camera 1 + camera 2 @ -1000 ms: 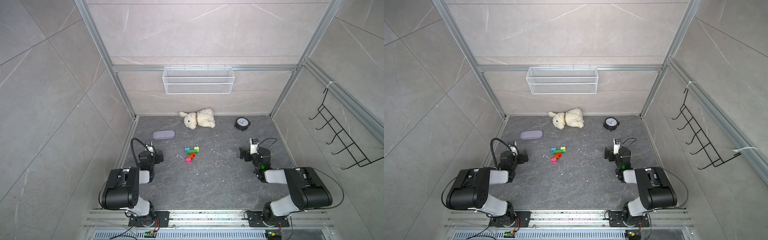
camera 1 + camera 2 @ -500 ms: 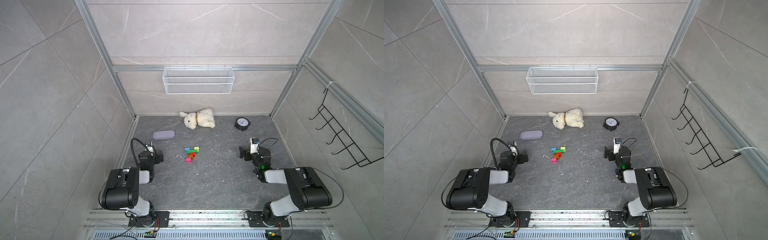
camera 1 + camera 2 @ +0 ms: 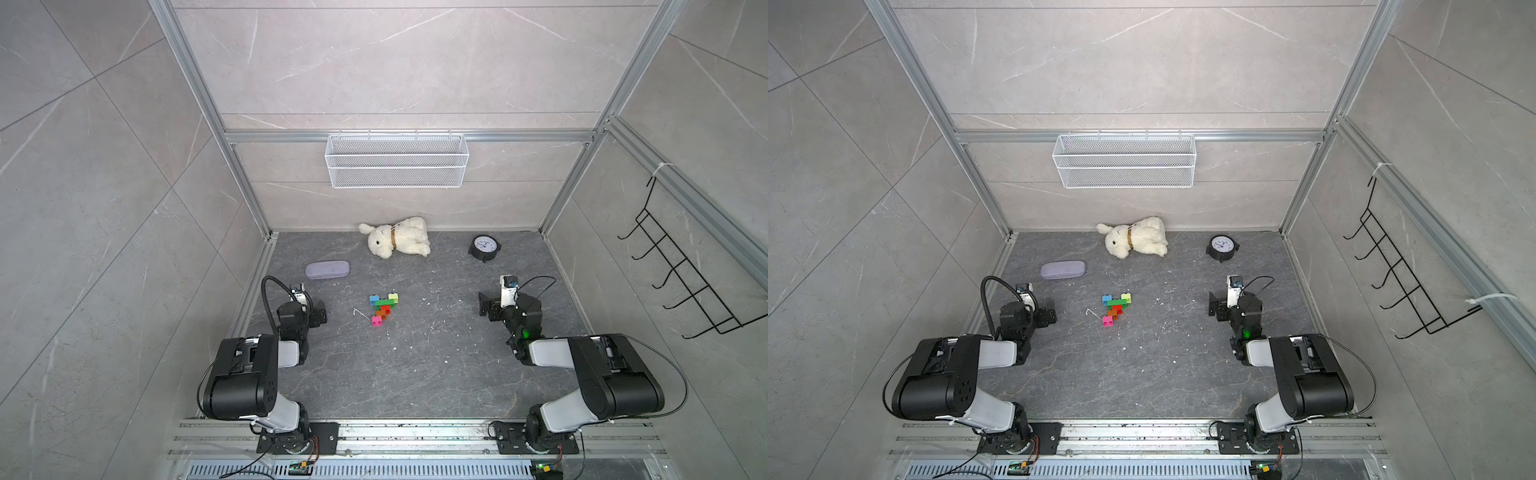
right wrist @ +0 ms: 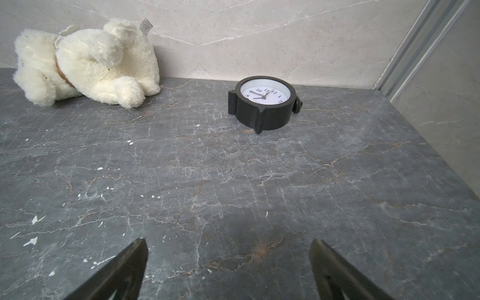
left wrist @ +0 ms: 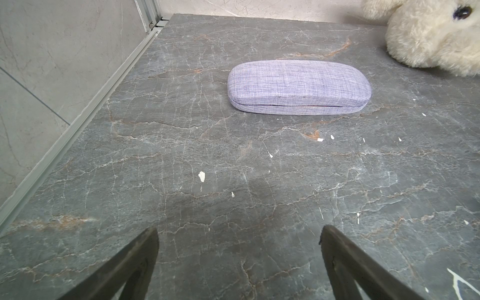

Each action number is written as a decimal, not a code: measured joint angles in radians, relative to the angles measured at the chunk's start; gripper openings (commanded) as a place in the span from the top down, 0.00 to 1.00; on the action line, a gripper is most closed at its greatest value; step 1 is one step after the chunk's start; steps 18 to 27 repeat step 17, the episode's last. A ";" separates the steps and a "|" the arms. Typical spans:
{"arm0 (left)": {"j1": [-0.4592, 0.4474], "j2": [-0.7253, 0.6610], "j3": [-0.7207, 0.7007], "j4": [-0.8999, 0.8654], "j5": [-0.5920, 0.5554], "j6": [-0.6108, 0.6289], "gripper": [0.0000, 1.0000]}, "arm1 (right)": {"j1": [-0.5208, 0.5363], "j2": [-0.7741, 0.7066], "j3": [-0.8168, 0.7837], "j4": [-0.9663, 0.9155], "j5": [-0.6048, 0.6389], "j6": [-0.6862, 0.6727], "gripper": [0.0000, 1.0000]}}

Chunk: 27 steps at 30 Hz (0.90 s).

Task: Assemble the letter y with lego
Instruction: Reset both arms

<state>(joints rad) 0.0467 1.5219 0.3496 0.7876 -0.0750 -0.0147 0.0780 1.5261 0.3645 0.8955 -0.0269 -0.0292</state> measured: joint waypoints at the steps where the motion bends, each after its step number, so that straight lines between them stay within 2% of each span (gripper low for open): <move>1: 0.000 0.000 0.000 0.000 0.000 0.000 0.00 | 0.000 0.000 0.000 0.000 0.000 0.000 0.00; 27: 0.000 0.000 0.000 0.000 0.000 0.000 0.00 | 0.016 0.000 -0.003 0.008 0.013 0.000 0.00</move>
